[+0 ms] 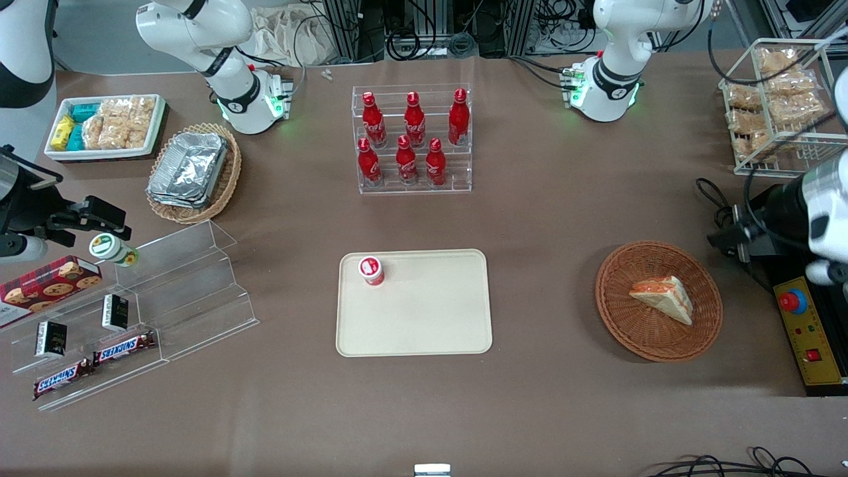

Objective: Place sandwich from basket to tray
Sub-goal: 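Lower the open left gripper onto the sandwich in the wicker basket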

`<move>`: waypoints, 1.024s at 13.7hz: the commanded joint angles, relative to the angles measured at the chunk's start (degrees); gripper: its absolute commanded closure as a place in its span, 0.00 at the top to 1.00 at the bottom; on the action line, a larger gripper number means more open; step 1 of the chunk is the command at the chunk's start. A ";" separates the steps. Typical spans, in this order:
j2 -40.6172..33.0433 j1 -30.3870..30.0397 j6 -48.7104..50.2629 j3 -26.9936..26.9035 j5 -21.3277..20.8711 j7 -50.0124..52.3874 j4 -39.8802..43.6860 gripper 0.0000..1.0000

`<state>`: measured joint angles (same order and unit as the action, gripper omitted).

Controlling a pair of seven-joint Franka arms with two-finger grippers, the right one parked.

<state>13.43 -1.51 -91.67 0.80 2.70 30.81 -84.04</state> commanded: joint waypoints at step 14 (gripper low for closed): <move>14.52 -0.33 -30.47 -2.11 -0.32 26.58 -15.88 1.00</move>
<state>29.27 -2.18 -118.47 -1.17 2.70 55.67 -95.89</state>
